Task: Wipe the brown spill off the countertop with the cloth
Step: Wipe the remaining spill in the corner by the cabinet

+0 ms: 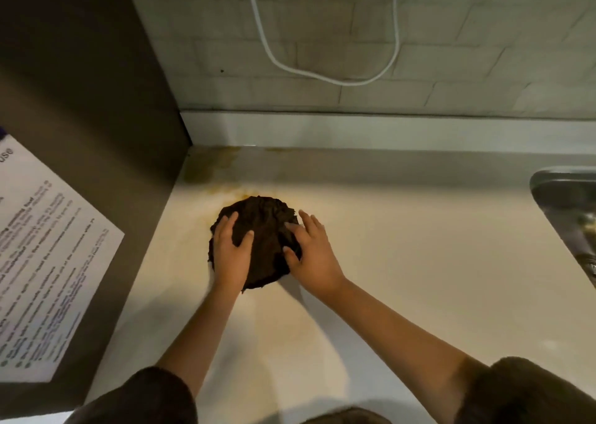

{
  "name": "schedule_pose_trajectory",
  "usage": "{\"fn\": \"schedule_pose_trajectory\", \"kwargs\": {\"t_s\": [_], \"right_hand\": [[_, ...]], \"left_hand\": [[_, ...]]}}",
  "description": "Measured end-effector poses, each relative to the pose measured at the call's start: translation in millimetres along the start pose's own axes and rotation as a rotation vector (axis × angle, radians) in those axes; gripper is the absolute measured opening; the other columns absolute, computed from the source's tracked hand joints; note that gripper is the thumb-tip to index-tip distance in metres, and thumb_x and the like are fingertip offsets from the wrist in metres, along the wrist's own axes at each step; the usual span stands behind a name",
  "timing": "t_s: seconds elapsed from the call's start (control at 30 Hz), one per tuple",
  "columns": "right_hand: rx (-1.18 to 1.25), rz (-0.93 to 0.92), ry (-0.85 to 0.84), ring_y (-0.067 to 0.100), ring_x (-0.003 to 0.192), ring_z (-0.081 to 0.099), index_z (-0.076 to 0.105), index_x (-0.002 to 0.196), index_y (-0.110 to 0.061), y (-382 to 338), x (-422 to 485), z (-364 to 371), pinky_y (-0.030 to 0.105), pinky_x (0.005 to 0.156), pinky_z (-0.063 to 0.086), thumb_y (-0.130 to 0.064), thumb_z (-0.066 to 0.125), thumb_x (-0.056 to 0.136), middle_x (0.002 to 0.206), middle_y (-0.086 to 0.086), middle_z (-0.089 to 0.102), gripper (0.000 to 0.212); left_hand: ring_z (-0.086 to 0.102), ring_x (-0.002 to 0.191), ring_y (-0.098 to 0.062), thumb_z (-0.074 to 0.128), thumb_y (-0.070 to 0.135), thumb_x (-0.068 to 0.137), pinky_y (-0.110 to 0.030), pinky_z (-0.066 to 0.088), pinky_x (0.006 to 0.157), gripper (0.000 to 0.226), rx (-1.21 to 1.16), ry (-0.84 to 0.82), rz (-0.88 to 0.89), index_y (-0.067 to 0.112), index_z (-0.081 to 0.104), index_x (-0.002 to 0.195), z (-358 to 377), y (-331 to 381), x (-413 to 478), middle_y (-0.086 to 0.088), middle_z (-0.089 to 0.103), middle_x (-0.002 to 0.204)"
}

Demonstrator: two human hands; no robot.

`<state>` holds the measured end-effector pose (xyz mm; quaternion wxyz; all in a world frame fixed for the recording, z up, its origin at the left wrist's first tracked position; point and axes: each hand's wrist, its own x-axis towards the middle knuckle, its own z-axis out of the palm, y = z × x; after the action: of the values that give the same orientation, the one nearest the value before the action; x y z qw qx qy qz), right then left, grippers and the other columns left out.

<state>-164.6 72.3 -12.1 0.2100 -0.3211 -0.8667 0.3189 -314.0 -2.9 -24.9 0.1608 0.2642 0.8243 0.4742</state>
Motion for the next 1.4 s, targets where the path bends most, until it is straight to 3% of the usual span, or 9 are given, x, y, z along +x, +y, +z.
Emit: {"fn": "schedule_pose_trajectory", "kwargs": {"t_s": [0.07,0.17,0.3,0.4,0.57,0.7,0.8,1.03,1.4], "right_hand": [[-0.135,-0.015,-0.077,0.039,0.144,0.014,0.045,0.14,-0.022,-19,16,20,0.058,0.116,0.011,-0.043,0.046,0.092,0.156,0.011,0.024,0.052],[-0.332,0.051,-0.211,0.041,0.145,-0.011,0.026,0.148,-0.036,-43,40,49,0.065,0.109,-0.011,-0.066,0.042,0.088,0.161,0.009,-0.001,0.07],[-0.498,0.205,-0.313,0.045,0.139,-0.025,0.002,0.151,-0.042,-54,58,83,0.074,0.097,-0.019,-0.086,0.031,0.075,0.159,0.011,-0.019,0.092],[-0.608,0.193,-0.316,0.047,0.14,-0.022,-0.001,0.15,-0.043,-48,57,94,0.075,0.096,-0.018,-0.087,0.025,0.075,0.159,0.014,-0.018,0.091],[-0.552,0.063,-0.313,0.039,0.144,-0.015,0.01,0.15,-0.044,-23,57,77,0.07,0.106,-0.013,-0.077,0.024,0.082,0.161,0.008,-0.007,0.077],[-0.545,0.071,-0.279,0.036,0.146,-0.011,0.015,0.15,-0.043,-5,63,59,0.066,0.109,-0.01,-0.069,0.027,0.087,0.162,0.005,-0.001,0.069],[-0.554,0.086,-0.242,0.035,0.147,-0.009,0.012,0.151,-0.042,8,71,51,0.066,0.111,-0.008,-0.074,0.02,0.082,0.162,0.004,0.0,0.076],[-0.53,0.124,-0.17,0.029,0.148,-0.001,-0.002,0.153,-0.026,18,97,50,0.06,0.114,-0.002,-0.075,0.037,0.083,0.161,0.011,-0.005,0.094],[-0.585,0.001,-0.264,0.032,0.147,-0.001,-0.001,0.153,-0.026,-13,135,86,0.062,0.114,-0.002,-0.079,0.029,0.081,0.161,0.013,0.003,0.094]], "left_hand": [[0.047,0.123,-0.02,0.052,0.02,0.091,-0.04,0.04,0.103,0.04,0.014,0.092,0.097,0.021,0.048,0.131,-25,-14,-1,-0.003,0.049,0.134],[0.054,0.114,-0.022,0.053,0.005,0.09,-0.027,0.04,0.095,0.033,0.075,0.198,0.193,0.009,0.057,0.123,-55,-36,3,-0.009,0.058,0.124],[0.057,0.106,-0.029,0.052,0.002,0.087,-0.031,0.04,0.094,0.03,0.256,0.213,0.333,0.003,0.062,0.115,-74,-65,13,-0.014,0.064,0.115],[0.056,0.106,-0.028,0.043,0.011,0.085,-0.032,0.039,0.095,0.035,0.324,0.191,0.34,0.004,0.063,0.113,-77,-77,24,-0.012,0.064,0.114],[0.054,0.109,-0.026,0.04,0.014,0.088,-0.034,0.041,0.097,0.036,0.351,0.198,0.399,0.006,0.064,0.113,-78,-81,41,-0.011,0.063,0.116],[0.054,0.11,-0.027,0.037,0.017,0.089,-0.036,0.041,0.098,0.037,0.336,0.229,0.402,0.006,0.065,0.112,-74,-84,43,-0.011,0.063,0.116],[0.055,0.108,-0.028,0.037,0.017,0.089,-0.03,0.037,0.098,0.037,0.313,0.238,0.389,0.005,0.065,0.11,-74,-85,44,-0.012,0.063,0.114],[0.055,0.109,-0.025,0.051,0.001,0.088,-0.031,0.041,0.095,0.029,0.264,0.264,0.349,0.005,0.061,0.115,-73,-83,43,-0.011,0.063,0.116],[0.05,0.116,-0.02,0.048,0.005,0.091,-0.037,0.045,0.096,0.031,0.171,0.304,0.244,0.01,0.058,0.12,-77,-79,43,-0.007,0.059,0.122]]}}
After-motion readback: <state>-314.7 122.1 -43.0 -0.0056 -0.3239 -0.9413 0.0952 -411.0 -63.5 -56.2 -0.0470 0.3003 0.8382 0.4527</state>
